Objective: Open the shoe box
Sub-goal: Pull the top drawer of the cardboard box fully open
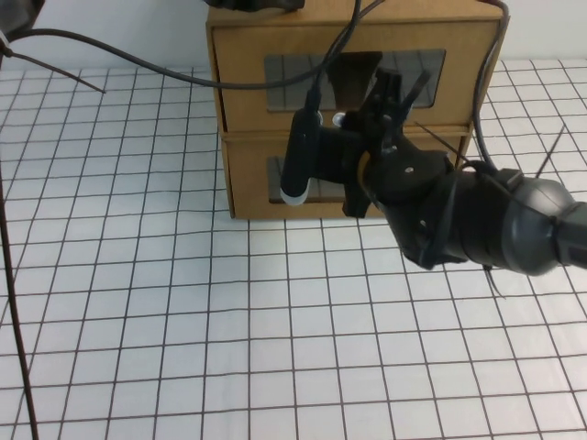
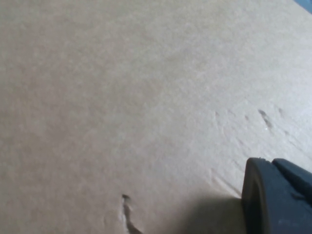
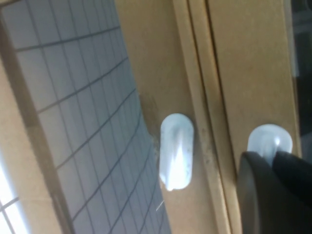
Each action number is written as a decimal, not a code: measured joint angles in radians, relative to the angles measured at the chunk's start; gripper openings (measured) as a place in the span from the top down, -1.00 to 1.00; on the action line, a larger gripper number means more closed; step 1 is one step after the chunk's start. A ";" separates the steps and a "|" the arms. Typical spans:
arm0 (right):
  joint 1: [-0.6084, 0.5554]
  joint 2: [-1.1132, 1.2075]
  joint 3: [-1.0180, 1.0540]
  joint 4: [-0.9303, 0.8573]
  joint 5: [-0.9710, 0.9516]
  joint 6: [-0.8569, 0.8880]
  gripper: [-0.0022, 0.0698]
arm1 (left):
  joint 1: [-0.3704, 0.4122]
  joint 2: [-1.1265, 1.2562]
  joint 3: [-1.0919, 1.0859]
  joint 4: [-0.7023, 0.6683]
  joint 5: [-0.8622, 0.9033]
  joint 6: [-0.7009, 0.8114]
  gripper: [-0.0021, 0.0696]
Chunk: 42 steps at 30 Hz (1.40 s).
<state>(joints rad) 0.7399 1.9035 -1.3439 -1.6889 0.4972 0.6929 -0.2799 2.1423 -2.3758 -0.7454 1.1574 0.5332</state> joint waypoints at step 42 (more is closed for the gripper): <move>0.185 -0.375 0.442 0.016 0.016 0.058 0.90 | -0.002 0.000 0.000 -0.005 0.022 -0.016 0.95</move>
<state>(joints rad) 0.9248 1.5288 -0.9022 -1.6731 0.5133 0.7506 -0.2819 2.1423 -2.3758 -0.7505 1.1791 0.5176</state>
